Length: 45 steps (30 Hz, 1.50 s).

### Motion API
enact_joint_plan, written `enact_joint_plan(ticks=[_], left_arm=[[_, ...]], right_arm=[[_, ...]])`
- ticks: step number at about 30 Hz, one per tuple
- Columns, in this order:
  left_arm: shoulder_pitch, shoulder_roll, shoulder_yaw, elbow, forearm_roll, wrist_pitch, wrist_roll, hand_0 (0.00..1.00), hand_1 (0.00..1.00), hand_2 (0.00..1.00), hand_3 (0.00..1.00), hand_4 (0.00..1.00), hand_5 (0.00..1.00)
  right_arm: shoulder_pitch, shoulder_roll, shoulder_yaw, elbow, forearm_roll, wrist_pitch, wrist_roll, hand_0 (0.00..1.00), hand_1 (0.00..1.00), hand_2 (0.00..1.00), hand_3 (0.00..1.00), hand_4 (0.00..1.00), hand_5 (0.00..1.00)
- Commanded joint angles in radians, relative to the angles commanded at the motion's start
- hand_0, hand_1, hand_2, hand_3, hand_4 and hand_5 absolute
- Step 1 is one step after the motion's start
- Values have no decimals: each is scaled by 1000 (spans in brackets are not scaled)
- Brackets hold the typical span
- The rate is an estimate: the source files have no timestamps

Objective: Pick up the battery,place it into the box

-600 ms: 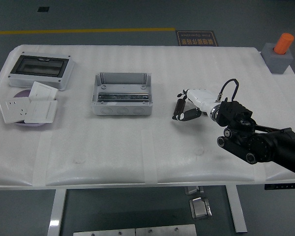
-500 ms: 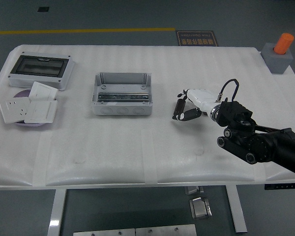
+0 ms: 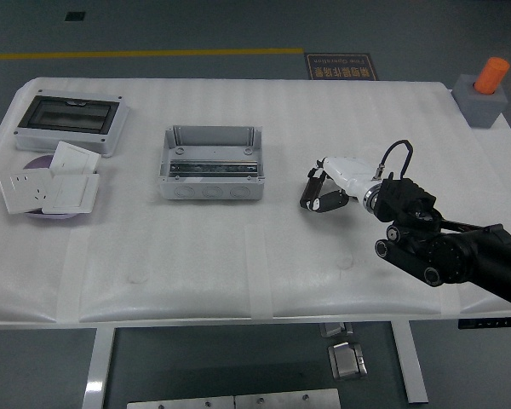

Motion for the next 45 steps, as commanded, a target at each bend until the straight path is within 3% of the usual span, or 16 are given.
enact_joint_plan(ticks=[11,20,26,30,36,45], left_arm=[[0,-1,-1,1,-1,1,-2,594,618,520,622,585,427],[2,-2,-7,3,2,1,0,594,618,523,624,587,428],[4,-2,-32,8,24,-3,9,594,618,522,624,589,431],[4,-1,-42,9,35,-5,13,594,618,523,625,590,435],[2,2,-45,8,41,-7,16,594,618,524,625,591,437],[0,3,-48,6,48,-10,20,594,618,524,625,592,439]], right_arm=[[-6,-15,31,52,-39,-24,3,733,668,595,635,802,347],[-11,-46,130,192,-126,-34,-18,721,664,585,628,802,347],[9,-7,199,263,-167,-41,-32,721,662,585,631,803,348],[28,54,223,238,-167,-49,-29,720,662,586,632,807,354],[65,147,212,138,-138,-60,-16,719,662,586,632,807,355],[94,206,162,19,-128,-36,-34,719,663,601,636,814,370]])
